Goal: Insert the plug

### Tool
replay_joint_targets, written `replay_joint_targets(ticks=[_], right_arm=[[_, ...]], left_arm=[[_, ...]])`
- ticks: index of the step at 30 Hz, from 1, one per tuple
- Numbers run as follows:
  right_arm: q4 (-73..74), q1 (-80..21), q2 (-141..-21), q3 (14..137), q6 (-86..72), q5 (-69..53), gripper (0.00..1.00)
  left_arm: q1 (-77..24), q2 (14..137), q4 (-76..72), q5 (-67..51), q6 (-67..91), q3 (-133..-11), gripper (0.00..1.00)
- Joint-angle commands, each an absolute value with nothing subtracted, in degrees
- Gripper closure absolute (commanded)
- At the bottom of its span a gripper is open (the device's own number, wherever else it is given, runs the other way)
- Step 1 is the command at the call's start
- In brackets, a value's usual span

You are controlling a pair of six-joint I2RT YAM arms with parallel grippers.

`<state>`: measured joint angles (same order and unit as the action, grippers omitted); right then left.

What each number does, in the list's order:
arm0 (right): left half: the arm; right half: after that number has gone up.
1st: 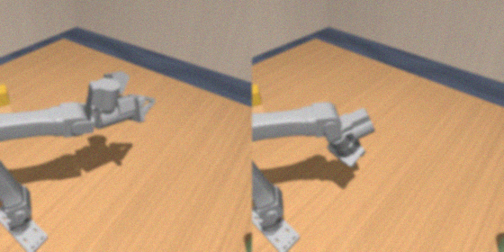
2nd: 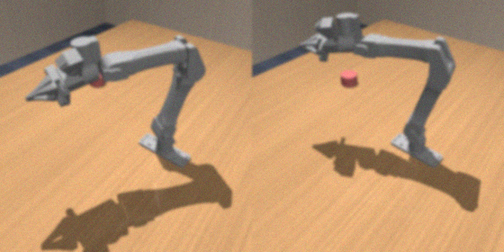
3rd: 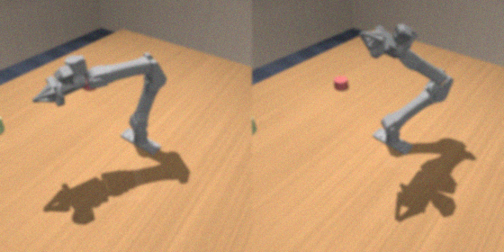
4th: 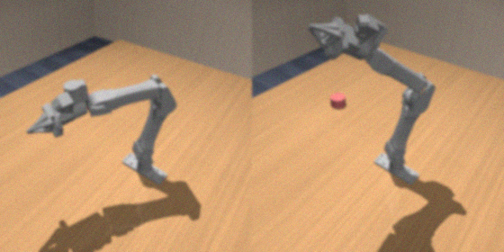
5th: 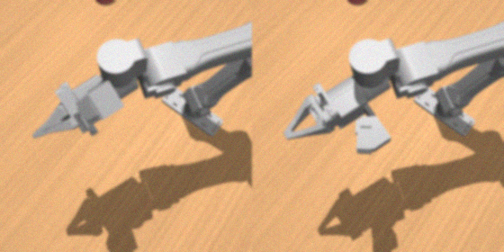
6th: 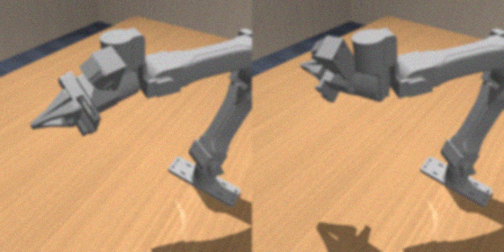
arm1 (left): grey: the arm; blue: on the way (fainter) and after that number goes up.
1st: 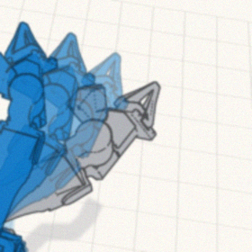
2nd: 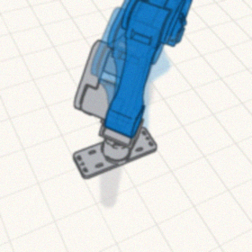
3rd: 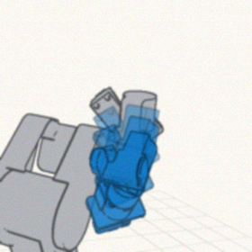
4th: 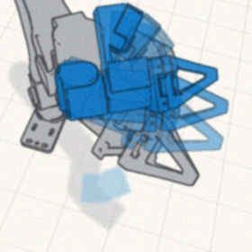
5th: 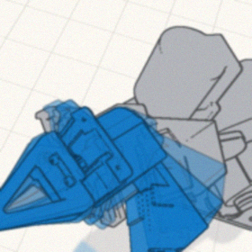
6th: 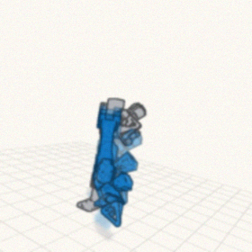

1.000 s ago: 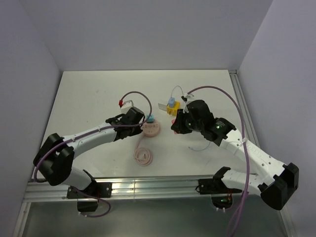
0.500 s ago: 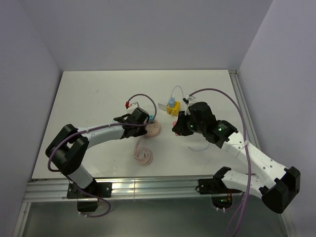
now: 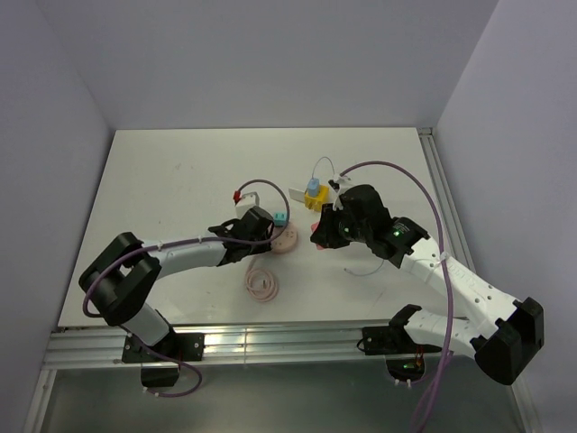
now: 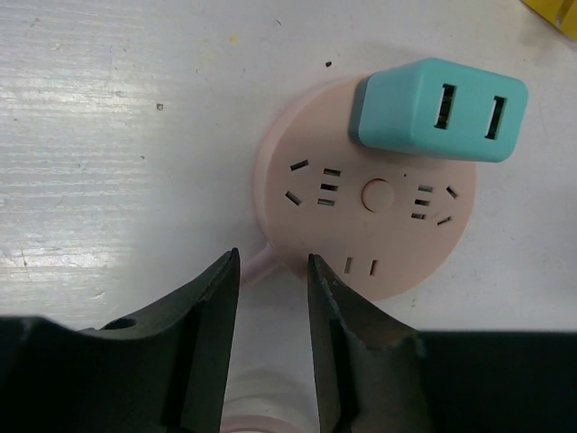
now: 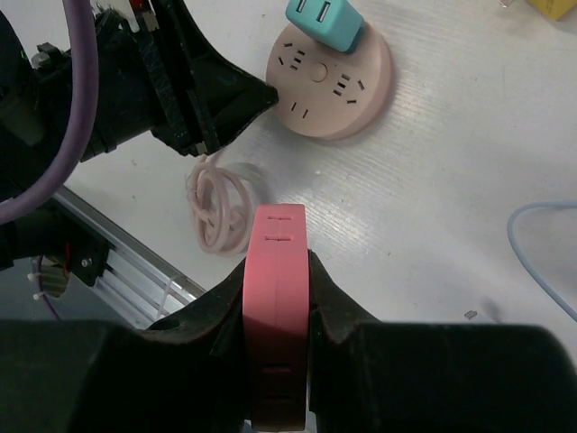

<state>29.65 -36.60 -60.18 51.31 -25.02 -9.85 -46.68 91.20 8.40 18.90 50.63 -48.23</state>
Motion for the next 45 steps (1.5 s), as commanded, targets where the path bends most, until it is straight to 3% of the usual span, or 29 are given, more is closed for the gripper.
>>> replay_joint_targets(ticks=[1,4,11,20,22,25,29,36,45], right_arm=[[26.63,-36.21,-60.03,51.86,-24.70,-10.81,1.00],[27.07,-36.21,-59.77,51.85,-24.79,-10.72,1.00],[27.33,-36.21,-58.80,51.68,-25.05,-10.63,1.00],[26.72,-36.21,-58.36,51.06,-25.32,-12.21,1.00],[27.07,-36.30,-59.58,51.94,-24.79,-12.74,1.00],[28.82,-36.91,-62.92,54.57,-23.56,-9.86,1.00],[32.95,-38.41,-71.60,60.46,-20.85,-7.47,1.00],[37.52,-40.78,-81.90,70.92,-22.33,-7.21,1.00],[43.24,-42.36,-93.33,78.92,-20.47,-5.19,1.00]], left_arm=[[-48.07,90.97,10.82,19.70,46.25,-44.48,0.60],[-48.60,90.18,8.09,18.03,44.74,-42.28,0.64],[-50.97,83.33,1.50,17.67,42.37,-34.64,0.58],[-51.42,81.83,-0.62,13.62,38.94,-33.22,0.57],[-51.42,83.84,-0.18,14.32,39.11,-34.01,0.61],[-51.42,86.92,3.33,15.29,39.98,-36.73,0.81],[-51.50,86.40,1.32,15.56,40.87,-34.90,0.99],[-51.94,84.38,-6.50,12.13,41.75,-31.03,1.00],[-52.47,82.36,-6.06,9.59,43.06,-30.32,1.00]])
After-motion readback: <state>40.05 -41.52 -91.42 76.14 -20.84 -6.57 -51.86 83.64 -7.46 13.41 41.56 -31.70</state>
